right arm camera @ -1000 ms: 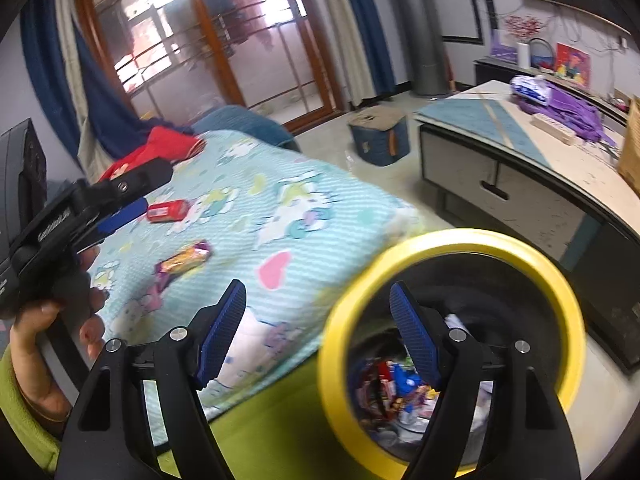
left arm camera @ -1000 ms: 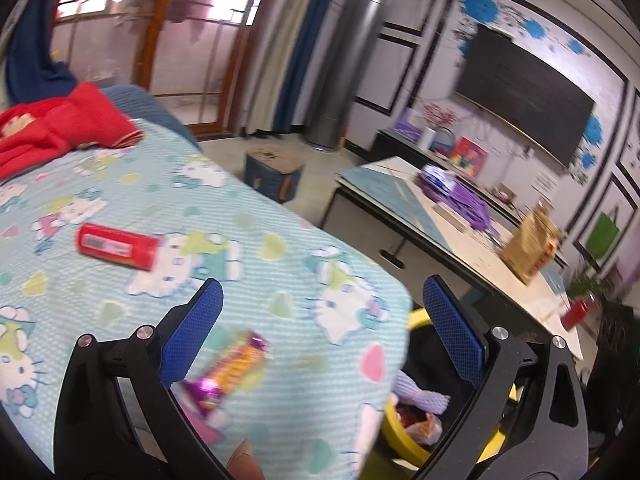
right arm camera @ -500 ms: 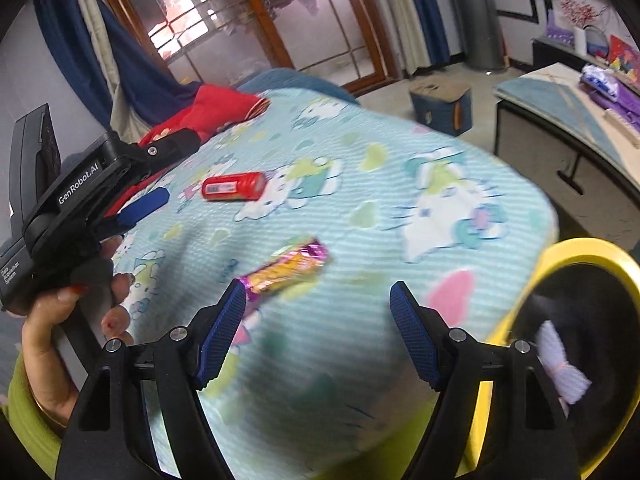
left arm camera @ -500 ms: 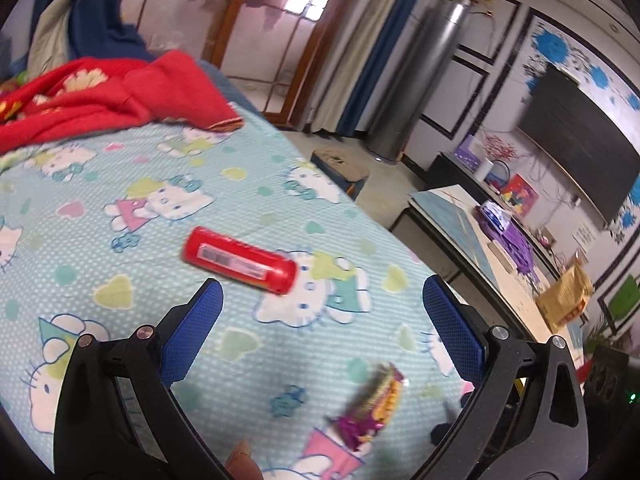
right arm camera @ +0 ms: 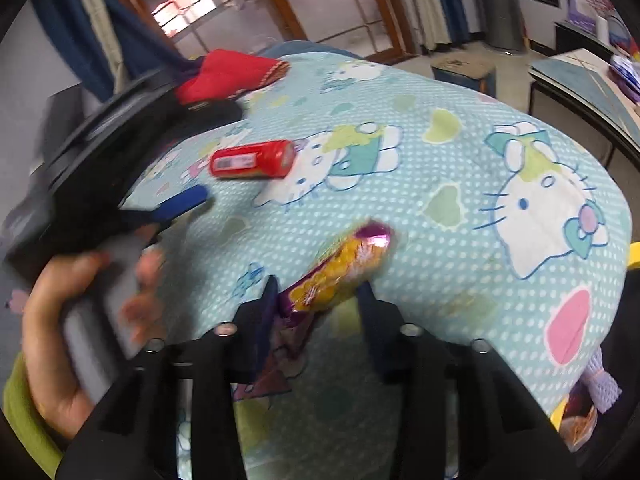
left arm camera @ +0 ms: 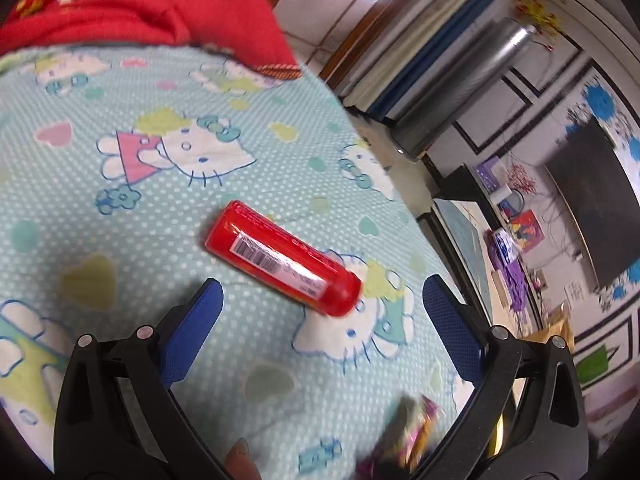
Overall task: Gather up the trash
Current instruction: 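Grasp the red tube with the left gripper while the right gripper grasps the yellow snack packet, then carry the red tube and yellow packet over the yellow bin, then open both grippers to drop the tube and packet into the bin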
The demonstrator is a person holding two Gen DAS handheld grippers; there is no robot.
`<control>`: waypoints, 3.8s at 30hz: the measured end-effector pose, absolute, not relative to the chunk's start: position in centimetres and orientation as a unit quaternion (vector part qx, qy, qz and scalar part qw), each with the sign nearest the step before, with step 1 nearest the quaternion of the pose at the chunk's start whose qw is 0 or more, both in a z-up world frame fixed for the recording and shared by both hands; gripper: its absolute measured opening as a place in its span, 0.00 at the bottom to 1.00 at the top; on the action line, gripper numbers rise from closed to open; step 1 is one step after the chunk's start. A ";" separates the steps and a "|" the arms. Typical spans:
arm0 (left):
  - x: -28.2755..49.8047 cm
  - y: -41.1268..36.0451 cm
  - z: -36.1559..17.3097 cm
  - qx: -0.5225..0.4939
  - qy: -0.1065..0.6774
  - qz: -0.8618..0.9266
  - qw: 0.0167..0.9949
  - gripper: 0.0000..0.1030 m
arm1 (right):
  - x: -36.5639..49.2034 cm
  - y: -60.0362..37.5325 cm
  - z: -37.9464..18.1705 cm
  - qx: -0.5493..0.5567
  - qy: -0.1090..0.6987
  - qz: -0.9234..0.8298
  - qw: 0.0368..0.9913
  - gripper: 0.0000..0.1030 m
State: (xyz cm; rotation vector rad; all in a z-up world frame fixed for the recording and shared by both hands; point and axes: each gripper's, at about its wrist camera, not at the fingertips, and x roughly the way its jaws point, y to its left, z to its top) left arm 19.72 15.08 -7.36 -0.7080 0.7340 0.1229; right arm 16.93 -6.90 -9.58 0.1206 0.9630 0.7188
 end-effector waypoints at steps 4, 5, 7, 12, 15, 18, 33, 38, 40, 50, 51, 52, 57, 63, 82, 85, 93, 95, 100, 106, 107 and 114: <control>20.9 15.6 -8.0 -0.355 0.351 0.083 0.863 0.84 | 15.2 -6.6 -9.4 0.030 0.434 0.350 0.830 0.25; 21.3 15.5 -8.0 -0.354 0.350 0.089 0.862 0.83 | 14.8 -6.4 -9.4 0.025 0.432 0.357 0.828 0.20; 21.8 15.5 -7.9 -0.356 0.350 0.095 0.861 0.82 | 14.1 -6.3 -9.3 0.018 0.430 0.365 0.825 0.15; 23.1 15.2 -8.0 -0.329 0.359 0.128 0.864 0.58 | 13.0 -6.7 -9.0 0.005 0.417 0.363 0.833 0.14; 23.3 15.4 -8.2 -0.313 0.365 0.137 0.866 0.41 | 12.9 -7.6 -8.7 0.016 0.412 0.354 0.839 0.14; 23.0 15.5 -8.3 -0.307 0.363 0.124 0.871 0.39 | 13.0 -8.6 -8.2 0.023 0.404 0.341 0.849 0.14; 20.5 8.5 -5.7 -0.234 0.351 -0.008 0.907 0.25 | 15.9 -15.4 -6.6 0.052 0.379 0.267 0.885 0.14; 19.6 5.1 -4.5 -0.198 0.335 -0.043 0.920 0.25 | 16.6 -17.6 -6.2 0.053 0.374 0.244 0.893 0.14; 19.4 4.0 -4.0 -0.186 0.330 -0.054 0.924 0.25 | 16.9 -18.3 -6.2 0.055 0.372 0.237 0.896 0.14; 18.1 0.0 -2.4 -0.154 0.313 -0.104 0.931 0.25 | 17.1 -21.7 -5.9 0.064 0.369 0.205 0.904 0.14; 17.9 -0.3 -2.3 -0.152 0.312 -0.109 0.932 0.25 | 17.0 -22.1 -5.9 0.065 0.369 0.202 0.905 0.14; 17.7 -0.7 -2.2 -0.150 0.311 -0.113 0.932 0.25 | 16.9 -22.4 -5.9 0.065 0.368 0.199 0.906 0.14; 17.0 -2.2 -1.8 -0.142 0.307 -0.135 0.932 0.25 | 16.5 -24.5 -5.8 0.070 0.367 0.182 0.909 0.14; 16.4 -4.1 -1.4 -0.127 0.305 -0.159 0.930 0.25 | 16.0 -26.9 -5.9 0.074 0.367 0.162 0.913 0.14; 14.8 -9.3 -1.9 -0.082 0.306 -0.213 0.924 0.25 | 14.4 -32.9 -7.1 0.086 0.379 0.120 0.913 0.14; 14.4 -10.2 -2.1 -0.075 0.306 -0.221 0.923 0.25 | 14.0 -33.7 -7.4 0.089 0.382 0.113 0.913 0.14; 13.7 -12.6 -2.6 -0.056 0.310 -0.244 0.917 0.25 | 13.4 -35.6 -8.2 0.093 0.389 0.097 0.911 0.14; 13.5 -13.0 -2.9 -0.052 0.313 -0.248 0.915 0.25 | 13.4 -36.0 -8.6 0.094 0.397 0.097 0.908 0.15; 13.1 -14.4 -3.2 -0.041 0.318 -0.258 0.911 0.25 | 13.2 -36.7 -9.6 0.098 0.414 0.093 0.900 0.15; 12.8 -15.8 -3.8 -0.027 0.325 -0.272 0.905 0.25 | 13.1 -37.1 -10.4 0.101 0.430 0.099 0.892 0.17; 12.8 -16.1 -4.0 -0.025 0.327 -0.274 0.904 0.25 | 13.1 -37.2 -10.6 0.103 0.432 0.100 0.890 0.17; 13.0 -17.2 -4.6 -0.013 0.335 -0.282 0.899 0.25 | 13.0 -37.5 -11.4 0.113 0.446 0.101 0.882 0.20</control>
